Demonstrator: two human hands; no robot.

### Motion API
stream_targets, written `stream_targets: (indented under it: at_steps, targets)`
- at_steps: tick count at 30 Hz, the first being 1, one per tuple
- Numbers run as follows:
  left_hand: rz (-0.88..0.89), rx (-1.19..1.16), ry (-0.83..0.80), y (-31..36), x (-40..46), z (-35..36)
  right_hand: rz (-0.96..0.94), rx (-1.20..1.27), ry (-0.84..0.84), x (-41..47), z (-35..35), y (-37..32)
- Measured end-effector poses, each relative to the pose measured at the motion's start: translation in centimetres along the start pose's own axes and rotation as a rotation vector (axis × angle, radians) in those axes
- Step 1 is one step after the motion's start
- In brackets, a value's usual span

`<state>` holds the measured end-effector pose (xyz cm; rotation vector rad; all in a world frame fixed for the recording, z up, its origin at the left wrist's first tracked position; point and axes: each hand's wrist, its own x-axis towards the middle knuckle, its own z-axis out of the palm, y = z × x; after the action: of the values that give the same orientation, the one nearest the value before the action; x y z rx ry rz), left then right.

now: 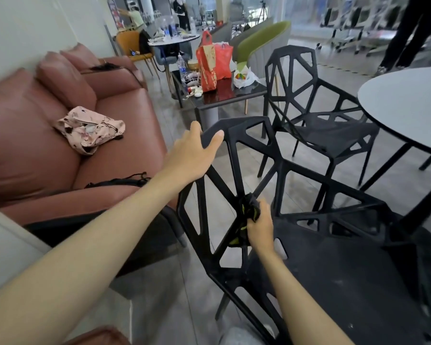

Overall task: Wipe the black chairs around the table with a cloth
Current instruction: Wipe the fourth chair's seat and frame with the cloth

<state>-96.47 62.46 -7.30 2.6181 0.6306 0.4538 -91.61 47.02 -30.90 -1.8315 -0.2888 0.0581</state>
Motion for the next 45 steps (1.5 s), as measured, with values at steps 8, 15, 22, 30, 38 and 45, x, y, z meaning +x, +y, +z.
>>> stream_targets:
  at_steps: [8,15,22,30,38,45]
  targets:
    - [0.146,0.243,-0.276,5.0,8.4,1.7,-0.023,-0.063,0.060,1.0,0.3,0.5]
    - [0.104,0.046,-0.391,4.3,9.8,1.6,-0.072,-0.185,0.297,11.8,-2.7,-0.9]
    - [0.118,0.121,-0.368,4.6,10.0,2.0,-0.078,-0.093,0.287,9.0,0.0,1.1]
    - [0.119,0.127,-0.360,4.7,9.9,2.2,0.063,0.030,0.416,14.7,-2.6,-1.0]
    - [0.111,0.163,-0.326,4.7,9.9,2.3,0.115,-0.098,0.402,11.1,-1.6,2.3]
    - [0.130,0.187,-0.304,4.5,10.1,2.6,-0.059,-0.237,0.497,15.2,-4.2,0.3]
